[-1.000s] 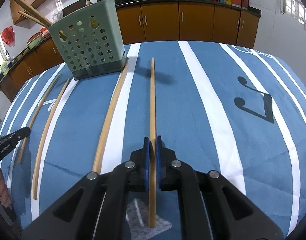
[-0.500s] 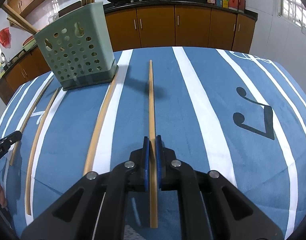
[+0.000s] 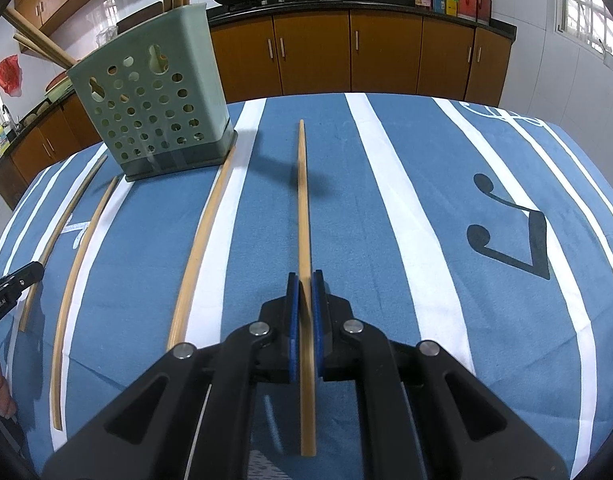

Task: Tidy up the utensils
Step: 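Grasp a chopstick with the right gripper while the left gripper grasps another, then lift both chopsticks upright and carry them over the green holder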

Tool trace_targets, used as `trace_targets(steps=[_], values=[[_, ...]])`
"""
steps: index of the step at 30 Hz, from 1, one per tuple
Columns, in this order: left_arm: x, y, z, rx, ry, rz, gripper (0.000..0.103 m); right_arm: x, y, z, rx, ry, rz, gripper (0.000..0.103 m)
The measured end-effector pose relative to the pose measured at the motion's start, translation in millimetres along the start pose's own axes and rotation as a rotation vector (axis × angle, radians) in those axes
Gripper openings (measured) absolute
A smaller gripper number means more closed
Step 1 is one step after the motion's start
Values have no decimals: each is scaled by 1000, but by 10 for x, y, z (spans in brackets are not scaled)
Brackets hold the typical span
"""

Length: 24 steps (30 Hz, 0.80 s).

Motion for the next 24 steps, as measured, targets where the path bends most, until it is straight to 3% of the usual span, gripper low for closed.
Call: trace_targets(steps=[12,24], values=[[2,0,4,0,2,2,9,-3,-2,0,1,1,0,8],[-63,-122,-73,3,51,55,8,-5,-110,-73,1,-15,-22,8]])
Point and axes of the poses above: each gripper's, at about its wrist camera, not at the fingertips, and z roughly the way its jaws point, x to its left, y to its top, the point moved 4 cm from there along z, roughly the way its jaws point, and after that the axes turned 4 degrees about x, right-handed, at the moved point
